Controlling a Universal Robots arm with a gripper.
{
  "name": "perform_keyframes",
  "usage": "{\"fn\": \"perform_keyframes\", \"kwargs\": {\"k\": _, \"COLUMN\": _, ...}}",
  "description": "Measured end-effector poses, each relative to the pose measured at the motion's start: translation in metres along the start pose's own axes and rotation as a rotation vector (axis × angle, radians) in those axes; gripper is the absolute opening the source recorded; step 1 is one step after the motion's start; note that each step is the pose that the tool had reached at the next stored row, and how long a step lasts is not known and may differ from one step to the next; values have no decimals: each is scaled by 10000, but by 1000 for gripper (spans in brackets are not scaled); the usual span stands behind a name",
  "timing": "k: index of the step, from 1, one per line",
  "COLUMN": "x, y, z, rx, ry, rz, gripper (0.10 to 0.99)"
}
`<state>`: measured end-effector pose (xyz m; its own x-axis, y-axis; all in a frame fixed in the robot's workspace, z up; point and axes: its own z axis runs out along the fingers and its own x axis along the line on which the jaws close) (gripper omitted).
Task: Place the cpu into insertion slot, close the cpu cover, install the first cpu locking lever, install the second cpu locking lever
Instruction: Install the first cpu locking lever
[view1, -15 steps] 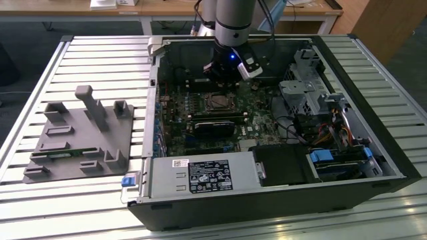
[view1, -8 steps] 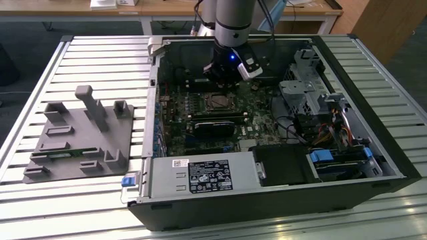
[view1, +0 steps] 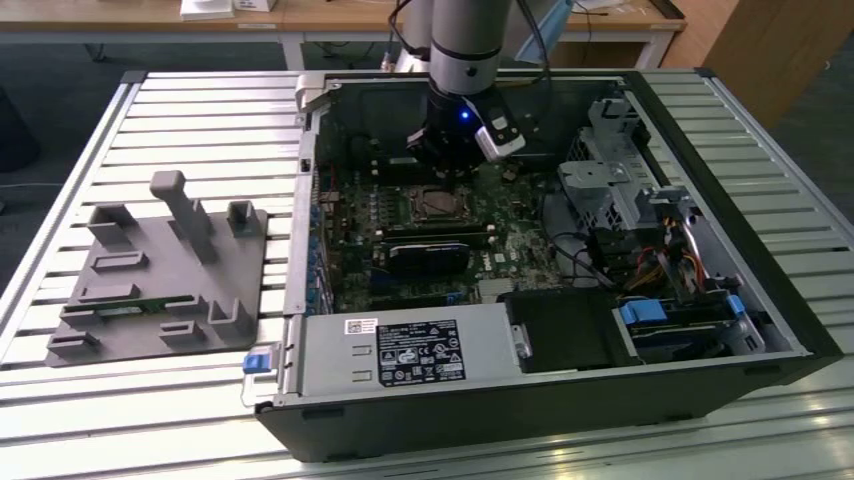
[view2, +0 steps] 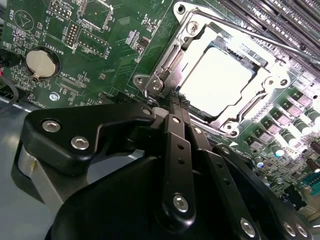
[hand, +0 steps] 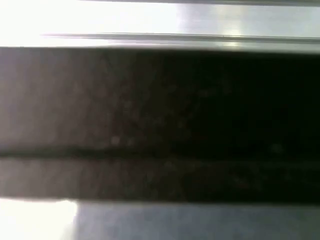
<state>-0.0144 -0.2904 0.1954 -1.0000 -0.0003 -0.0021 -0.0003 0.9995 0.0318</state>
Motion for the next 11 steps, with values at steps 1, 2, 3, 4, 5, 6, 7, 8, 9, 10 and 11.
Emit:
{"fn": "perform_keyframes", "kwargs": {"k": 1, "x": -3, "y": 5, "z": 2, "rx": 6, "ry": 1, "rz": 1, "gripper": 106}}
{"fn": "perform_keyframes", "kwargs": {"k": 2, "x": -7, "y": 10, "z": 2, "rx": 13, "ry": 5, "rz": 2, "gripper": 106}}
{"fn": "perform_keyframes", "kwargs": {"k": 3, "x": -9, "y": 10, "z": 3, "rx": -4, "ry": 6, "rz": -1, "gripper": 106}}
{"fn": "perform_keyframes", "kwargs": {"k": 4, "x": -10, "y": 9, "z": 3, "rx": -24, "ry": 11, "rz": 0, "gripper": 106}}
{"fn": "perform_keyframes", "kwargs": {"k": 5, "x": -8, "y": 4, "z": -4, "rx": -43, "ry": 13, "rz": -2, "gripper": 106}}
{"fn": "perform_keyframes", "kwargs": {"k": 6, "x": -6, "y": 2, "z": -4, "rx": -62, "ry": 14, "rz": -2, "gripper": 106}}
{"fn": "perform_keyframes", "kwargs": {"k": 7, "x": -5, "y": 0, "z": -8, "rx": -66, "ry": 17, "rz": -2, "gripper": 106}}
{"fn": "perform_keyframes", "kwargs": {"k": 8, "x": -7, "y": 4, "z": -11, "rx": -80, "ry": 12, "rz": -2, "gripper": 106}}
{"fn": "perform_keyframes", "kwargs": {"k": 9, "x": -12, "y": 14, "z": -18, "rx": -105, "ry": -1, "rz": -3, "gripper": 106}}
{"fn": "perform_keyframes", "kwargs": {"k": 10, "x": -15, "y": 19, "z": -31, "rx": -128, "ry": -15, "rz": -5, "gripper": 106}}
{"fn": "perform_keyframes", "kwargs": {"k": 11, "x": -16, "y": 21, "z": -59, "rx": -131, "ry": -18, "rz": -6, "gripper": 106}}
